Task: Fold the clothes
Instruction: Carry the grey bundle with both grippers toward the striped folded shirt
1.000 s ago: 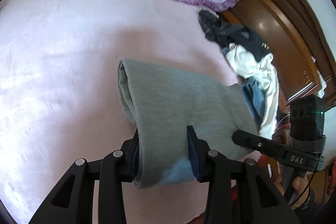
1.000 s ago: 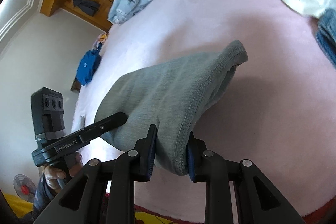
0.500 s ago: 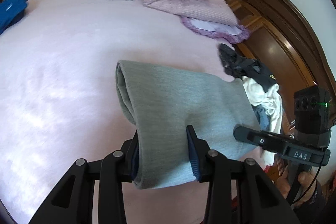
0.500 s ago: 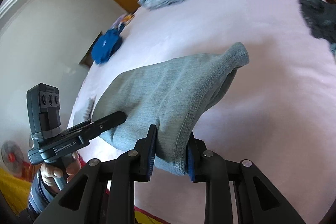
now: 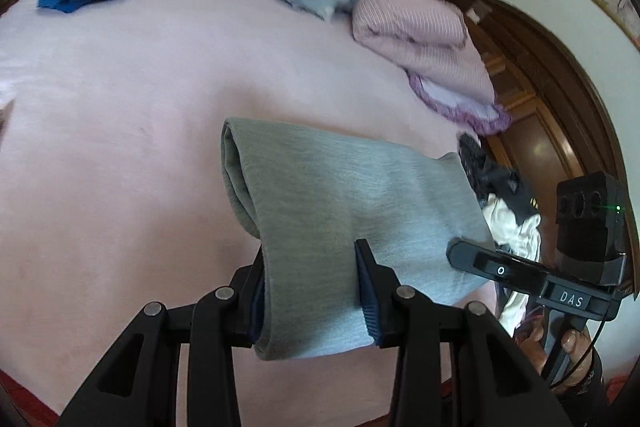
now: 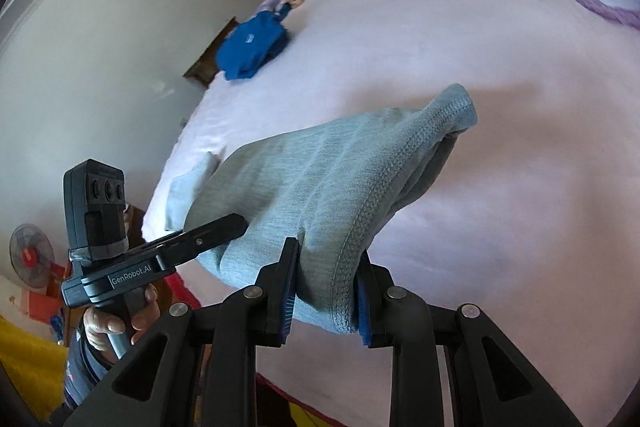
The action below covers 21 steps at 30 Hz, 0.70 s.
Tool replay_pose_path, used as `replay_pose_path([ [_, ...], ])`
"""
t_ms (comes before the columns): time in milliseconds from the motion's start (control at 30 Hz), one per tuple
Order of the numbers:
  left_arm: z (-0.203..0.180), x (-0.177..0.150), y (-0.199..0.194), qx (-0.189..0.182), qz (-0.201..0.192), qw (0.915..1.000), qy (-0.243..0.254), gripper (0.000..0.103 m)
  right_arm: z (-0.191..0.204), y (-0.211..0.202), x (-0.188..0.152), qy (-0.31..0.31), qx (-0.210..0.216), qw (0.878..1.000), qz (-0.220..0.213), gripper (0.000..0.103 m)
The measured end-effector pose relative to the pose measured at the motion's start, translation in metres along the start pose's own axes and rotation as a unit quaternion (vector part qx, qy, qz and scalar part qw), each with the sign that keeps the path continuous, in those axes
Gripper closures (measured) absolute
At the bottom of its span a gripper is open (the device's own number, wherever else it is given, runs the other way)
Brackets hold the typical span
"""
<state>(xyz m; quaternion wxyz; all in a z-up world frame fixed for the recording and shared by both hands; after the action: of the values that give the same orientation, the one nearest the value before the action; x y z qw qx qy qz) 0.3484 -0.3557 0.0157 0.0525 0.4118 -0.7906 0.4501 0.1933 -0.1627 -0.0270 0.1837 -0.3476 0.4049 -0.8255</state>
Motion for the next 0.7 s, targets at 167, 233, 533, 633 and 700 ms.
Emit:
replay_pose_path([
  [167, 0.019, -0.022, -0.025, 0.016, -0.023, 0.9996, -0.009, 0.068, 0.027, 0.017, -0.009, -0.026, 0.009, 1.000, 0.009, 0.077],
  [233, 0.029, -0.036, -0.032, 0.020, -0.032, 0.9991, -0.016, 0.068, 0.035, 0.026, -0.015, -0.034, 0.012, 0.999, 0.017, 0.077],
  [533, 0.084, -0.083, -0.047, 0.026, -0.041, 0.9962, -0.072, 0.068, 0.071, 0.071, -0.039, -0.062, 0.024, 0.996, 0.063, 0.077],
  [633, 0.092, -0.088, -0.055, 0.037, -0.048, 0.9953, -0.075, 0.068, 0.078, 0.078, -0.043, -0.071, 0.032, 0.994, 0.074, 0.077],
  [700, 0.095, -0.089, -0.061, 0.048, -0.057, 0.9946, -0.073, 0.068, 0.085, 0.082, -0.043, -0.084, 0.037, 0.993, 0.077, 0.077],
])
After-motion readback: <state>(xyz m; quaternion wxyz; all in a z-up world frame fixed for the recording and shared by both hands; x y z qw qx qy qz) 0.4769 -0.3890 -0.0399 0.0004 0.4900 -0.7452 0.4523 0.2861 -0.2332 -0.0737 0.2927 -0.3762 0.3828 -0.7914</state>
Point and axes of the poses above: each gripper's, at about its wrist camera, not at the fingertips, and y roughly the way its jaws point, z to its left, x to its top, the point moved 1 cm from there along y, roughly the way its jaws point, and after that the axes turned 11 degrees about -x, right-handed, at the moved point
